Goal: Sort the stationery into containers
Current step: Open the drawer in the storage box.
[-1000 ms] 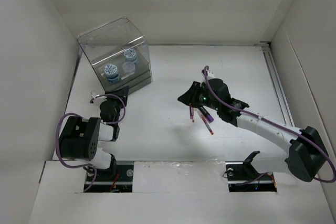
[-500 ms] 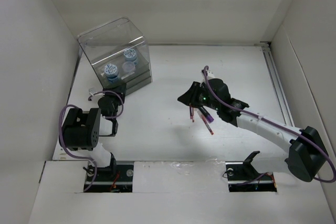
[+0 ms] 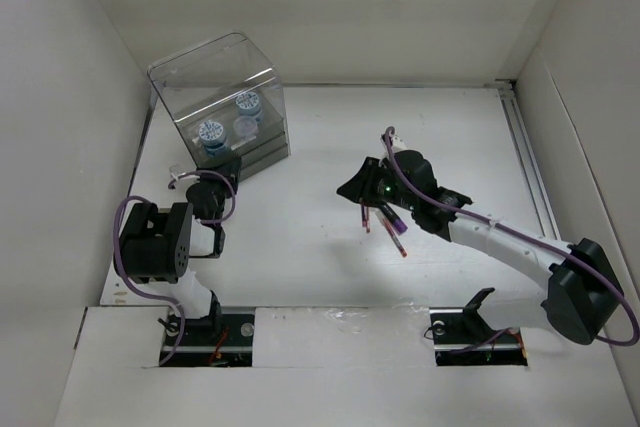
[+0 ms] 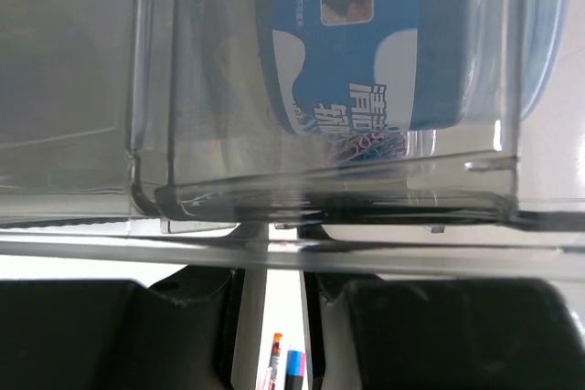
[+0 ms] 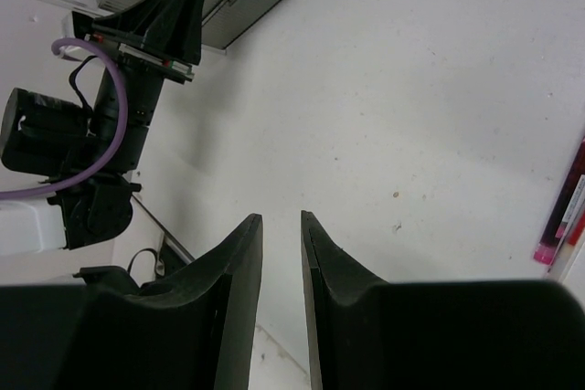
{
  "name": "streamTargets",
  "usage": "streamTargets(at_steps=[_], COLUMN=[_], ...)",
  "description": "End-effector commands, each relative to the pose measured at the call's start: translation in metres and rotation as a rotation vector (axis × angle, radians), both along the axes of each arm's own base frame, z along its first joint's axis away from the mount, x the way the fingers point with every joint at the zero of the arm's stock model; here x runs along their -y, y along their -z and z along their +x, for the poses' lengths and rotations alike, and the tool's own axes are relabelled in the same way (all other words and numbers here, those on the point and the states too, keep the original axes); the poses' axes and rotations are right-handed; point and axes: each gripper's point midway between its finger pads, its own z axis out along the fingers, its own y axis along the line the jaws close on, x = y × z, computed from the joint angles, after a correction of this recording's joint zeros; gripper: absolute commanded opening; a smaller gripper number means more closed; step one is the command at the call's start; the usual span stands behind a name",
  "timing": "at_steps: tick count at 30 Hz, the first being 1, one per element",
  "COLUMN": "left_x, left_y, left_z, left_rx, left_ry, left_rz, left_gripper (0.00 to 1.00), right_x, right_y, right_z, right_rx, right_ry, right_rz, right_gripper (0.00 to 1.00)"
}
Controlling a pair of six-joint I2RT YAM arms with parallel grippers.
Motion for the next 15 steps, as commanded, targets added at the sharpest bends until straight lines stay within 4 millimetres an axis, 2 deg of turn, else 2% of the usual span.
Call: streamTargets(at_steps=[1, 2, 4, 7, 12, 14, 15], left_x=[-0.001, -0.001, -0.003, -0.003, -0.001, 0.000, 0.000], left_y=[-0.075, -0.071, -0.080, -0.076, -0.095, -0.092, -0.098], left_z=[0.007, 0.007, 0.007, 0.007, 0.000, -0.007, -0.011], left_rx=[0.297, 0.288, 0.321, 0.312, 0.364, 0.358, 0.373], left_ry=[0.001, 0.001, -0.009, -0.008, 0.000, 0.009, 0.008], left_rz=[0.030, 0.030, 0.029, 0.029, 0.029, 0.039, 0.039], left_gripper=[0.13, 0.12, 0.07, 0.00, 0.00, 0.00, 0.00], right_x=[-0.009, -0.009, -0.009, -0.009, -0.009, -0.009, -0.009], right_y=[-0.022, -0.022, -0.022, -0.022, -0.022, -0.022, -0.022], right_z=[0.004, 0.004, 0.004, 0.004, 0.004, 0.004, 0.004], right_rx=[0.069, 0.069, 0.069, 0.069, 0.069, 0.069, 0.069], right_ry=[-0.023, -0.023, -0.023, -0.023, -0.023, -0.023, -0.023], right_rz=[0.045, 0.045, 0.045, 0.045, 0.045, 0.045, 0.045], right_gripper=[0.29, 0.29, 0.29, 0.29, 0.28, 0.28, 0.28])
